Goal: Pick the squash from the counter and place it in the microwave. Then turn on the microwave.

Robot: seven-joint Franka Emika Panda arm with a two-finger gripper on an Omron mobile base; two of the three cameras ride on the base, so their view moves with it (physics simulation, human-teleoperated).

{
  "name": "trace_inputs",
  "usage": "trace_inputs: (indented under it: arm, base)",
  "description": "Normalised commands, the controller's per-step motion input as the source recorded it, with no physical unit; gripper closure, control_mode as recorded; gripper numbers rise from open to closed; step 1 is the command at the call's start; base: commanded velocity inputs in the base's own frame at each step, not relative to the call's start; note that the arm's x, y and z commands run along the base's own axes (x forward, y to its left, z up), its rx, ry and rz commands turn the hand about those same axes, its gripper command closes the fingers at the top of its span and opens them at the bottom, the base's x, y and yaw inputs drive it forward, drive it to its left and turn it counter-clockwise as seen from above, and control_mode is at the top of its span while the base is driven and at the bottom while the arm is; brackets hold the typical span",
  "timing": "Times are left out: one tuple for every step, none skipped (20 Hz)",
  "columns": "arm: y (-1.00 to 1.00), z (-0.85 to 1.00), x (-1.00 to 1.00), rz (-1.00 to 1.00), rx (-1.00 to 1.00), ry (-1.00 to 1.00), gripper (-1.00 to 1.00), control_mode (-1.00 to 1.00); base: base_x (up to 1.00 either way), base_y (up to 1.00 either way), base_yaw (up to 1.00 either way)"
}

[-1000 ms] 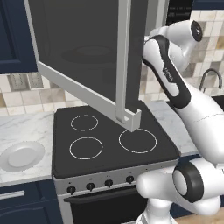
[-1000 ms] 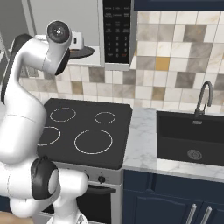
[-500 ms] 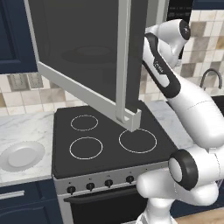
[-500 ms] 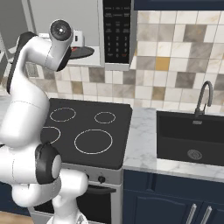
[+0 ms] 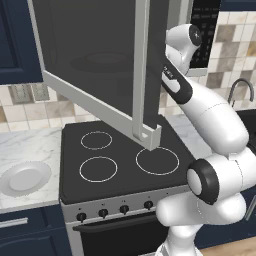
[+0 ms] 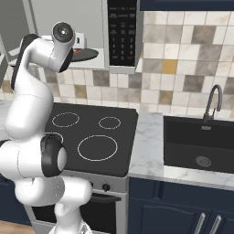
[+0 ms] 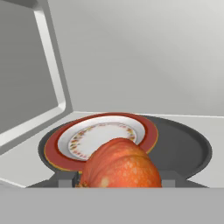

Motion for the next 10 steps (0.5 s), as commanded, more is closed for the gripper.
trace_inputs:
  arm:
    - [0.21,-0.04,0.29,0.00,0.00,-0.01,1.00,-1.00]
    - [0.21,0.00,0.24,0.00,0.00,-0.02,1.00,-1.00]
    - [0.16,0.00,0.19,0.00,0.00,-0.03,1.00,-1.00]
    - [0.15,0.00,0.21,0.00,0.00,-0.03,1.00,-1.00]
    - [0.18,0.00,0.26,0.00,0.00,-0.01,1.00,-1.00]
    - [0.18,0.00,0.30,0.00,0.00,-0.01,1.00,-1.00]
    - [0.12,0.00,0.28,0.00,0.00,-0.01,1.00,-1.00]
    - [0.06,0.00,0.24,0.00,0.00,-0.02,1.00,-1.00]
    - [0.04,0.00,0.22,0.00,0.00,-0.01,1.00,-1.00]
    - [0.05,0.00,0.22,0.00,0.00,-0.01,1.00,-1.00]
  base:
    - [0.00,0.00,0.00]
    - [0.00,0.00,0.00]
    - [0.00,0.00,0.00]
    - [0.00,0.00,0.00]
    - [0.00,0.00,0.00]
    - [0.00,0.00,0.00]
    - [0.00,0.00,0.00]
    - [0.00,0.00,0.00]
    - [0.00,0.00,0.00]
    - [0.00,0.00,0.00]
